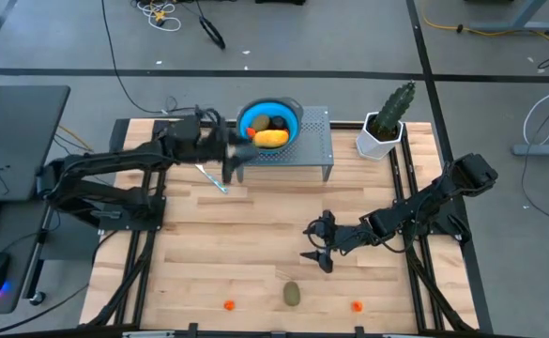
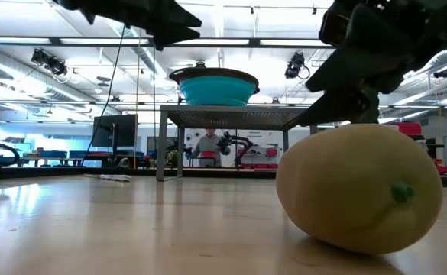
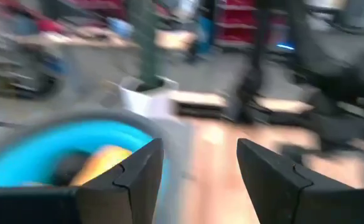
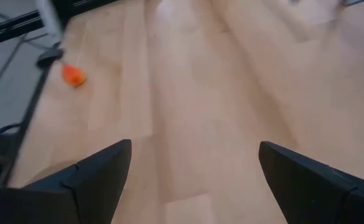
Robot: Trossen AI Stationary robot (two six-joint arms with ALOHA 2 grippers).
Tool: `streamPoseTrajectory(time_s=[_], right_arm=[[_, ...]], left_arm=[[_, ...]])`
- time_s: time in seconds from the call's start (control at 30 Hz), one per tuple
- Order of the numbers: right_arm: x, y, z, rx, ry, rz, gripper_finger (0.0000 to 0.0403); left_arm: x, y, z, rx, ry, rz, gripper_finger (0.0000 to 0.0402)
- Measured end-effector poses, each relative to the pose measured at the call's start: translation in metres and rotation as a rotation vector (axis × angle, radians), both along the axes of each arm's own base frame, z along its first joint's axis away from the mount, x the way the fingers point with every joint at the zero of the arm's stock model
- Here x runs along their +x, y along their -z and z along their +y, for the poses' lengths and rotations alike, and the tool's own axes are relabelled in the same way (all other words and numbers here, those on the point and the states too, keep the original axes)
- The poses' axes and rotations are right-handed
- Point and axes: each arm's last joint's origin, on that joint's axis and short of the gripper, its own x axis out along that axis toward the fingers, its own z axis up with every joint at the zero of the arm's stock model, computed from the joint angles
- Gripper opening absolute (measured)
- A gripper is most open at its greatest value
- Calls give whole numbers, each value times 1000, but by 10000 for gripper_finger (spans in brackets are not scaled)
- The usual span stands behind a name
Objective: Pick & Place Fruit
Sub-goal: Put the orange pear into the blue strainer bowl
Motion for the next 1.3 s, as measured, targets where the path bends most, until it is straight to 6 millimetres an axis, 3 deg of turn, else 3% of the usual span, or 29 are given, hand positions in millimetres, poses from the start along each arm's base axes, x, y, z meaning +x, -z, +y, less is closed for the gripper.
streamPoseTrajectory(time_s=[0.23,0.53,0.77,0.93,1.13,1.3], right_arm=[[-4,-1,12,175,-183,50,362],[-20,-11,55,321,-288,95,362],[-42,-13,82,423,-190,367,341],[-59,-16,99,501,-154,504,323],[-72,-19,113,538,-141,522,309],[-79,-19,118,433,-193,445,306]], left_arm=[[4,50,-54,-69,223,100,191],[-11,98,-107,-97,340,-6,172],[-21,131,-118,-134,277,48,171],[-18,137,-124,-128,260,63,171],[-14,145,-125,-113,259,83,171],[-10,155,-124,-125,200,117,171]])
